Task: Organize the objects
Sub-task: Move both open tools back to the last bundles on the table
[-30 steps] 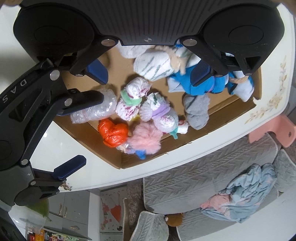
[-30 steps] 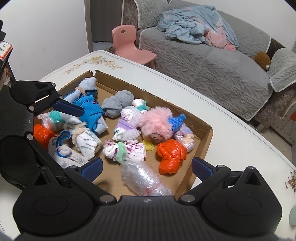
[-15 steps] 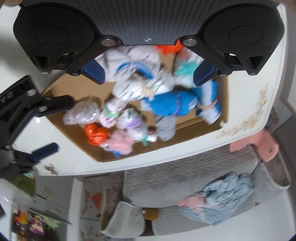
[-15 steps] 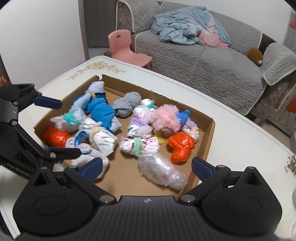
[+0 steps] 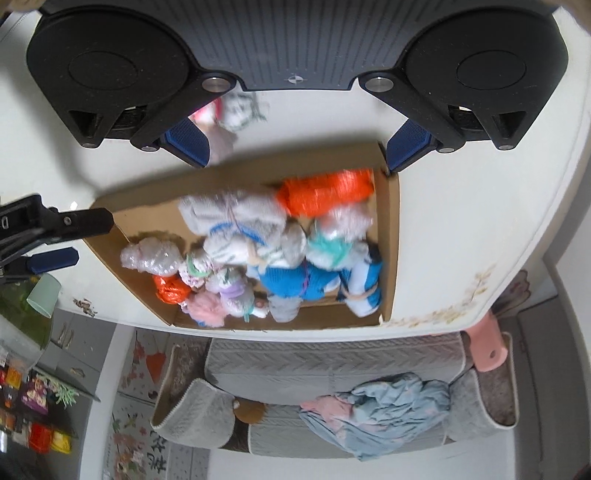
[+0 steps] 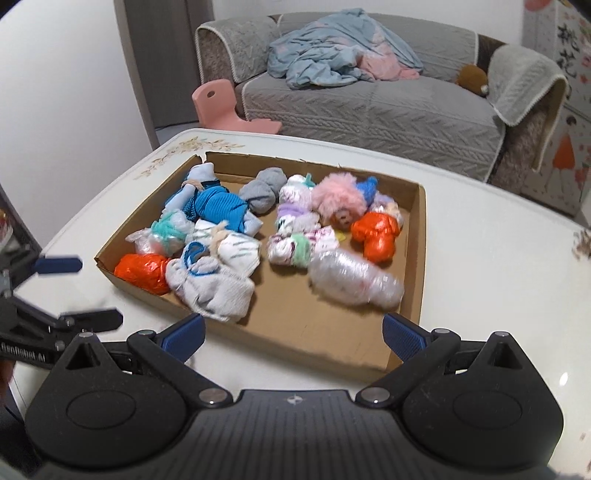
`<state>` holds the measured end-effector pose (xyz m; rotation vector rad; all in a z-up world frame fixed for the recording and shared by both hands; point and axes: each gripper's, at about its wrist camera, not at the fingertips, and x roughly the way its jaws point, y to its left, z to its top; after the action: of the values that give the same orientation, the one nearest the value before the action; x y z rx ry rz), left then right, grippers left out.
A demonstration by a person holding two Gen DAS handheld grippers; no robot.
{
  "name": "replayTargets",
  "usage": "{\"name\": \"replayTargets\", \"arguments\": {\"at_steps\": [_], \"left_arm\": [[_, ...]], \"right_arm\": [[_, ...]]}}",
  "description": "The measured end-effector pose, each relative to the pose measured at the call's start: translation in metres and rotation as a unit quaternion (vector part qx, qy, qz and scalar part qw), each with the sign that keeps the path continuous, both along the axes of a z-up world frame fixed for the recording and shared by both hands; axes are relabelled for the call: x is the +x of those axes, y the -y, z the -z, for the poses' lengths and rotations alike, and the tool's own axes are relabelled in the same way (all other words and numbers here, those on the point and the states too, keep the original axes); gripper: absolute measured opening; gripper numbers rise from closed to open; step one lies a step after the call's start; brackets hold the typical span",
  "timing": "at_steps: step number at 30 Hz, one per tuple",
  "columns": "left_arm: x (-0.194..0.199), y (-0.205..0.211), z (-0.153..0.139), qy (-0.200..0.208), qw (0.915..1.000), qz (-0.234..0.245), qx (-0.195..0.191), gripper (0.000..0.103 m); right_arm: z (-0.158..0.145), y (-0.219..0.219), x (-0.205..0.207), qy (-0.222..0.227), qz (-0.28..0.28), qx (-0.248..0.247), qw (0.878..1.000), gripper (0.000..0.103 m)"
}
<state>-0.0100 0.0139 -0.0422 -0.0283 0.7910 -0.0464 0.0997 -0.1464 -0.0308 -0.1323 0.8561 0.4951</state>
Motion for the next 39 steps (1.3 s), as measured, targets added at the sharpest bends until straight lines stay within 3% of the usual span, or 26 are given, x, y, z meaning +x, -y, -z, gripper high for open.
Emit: {"name": "replayTargets", "arguments": {"at_steps": [10, 23, 27, 34, 38, 39], "left_arm": [[-0.036, 0.022, 0.019, 0.011, 0.9999, 0.005, 0.004, 0.102], [-0.043, 0.04, 0.03, 0.031, 0.9989, 0.025, 0.023, 0.102], [-0.046, 0.026, 0.035, 0.034, 0.9992, -0.001, 0.021, 0.102], [-0.061, -0.03, 0.043, 0.022, 0.9958, -0.089, 0.007, 0.102], [-0.076, -0.049, 0.042, 0.022, 0.9945, -0.101, -0.016, 0.102], [-0.08, -0.051, 0.04, 0.027, 0.9945, -0.099, -0.019, 0.102]], "right_arm": [[0.01, -0.002, -0.03, -0.011, 0.011, 0.038, 0.999, 0.102], [0.027, 0.005, -0.056, -0.028, 0.029, 0.067, 0.997, 0.102], [0.034, 0.006, -0.059, -0.035, 0.035, 0.071, 0.996, 0.102], [0.038, -0.014, -0.056, -0.041, 0.021, 0.076, 0.996, 0.102], [0.043, -0.035, -0.055, -0.026, -0.015, 0.078, 0.997, 0.101], [0.044, -0.038, -0.058, -0.01, -0.03, 0.07, 0.997, 0.097]]}}
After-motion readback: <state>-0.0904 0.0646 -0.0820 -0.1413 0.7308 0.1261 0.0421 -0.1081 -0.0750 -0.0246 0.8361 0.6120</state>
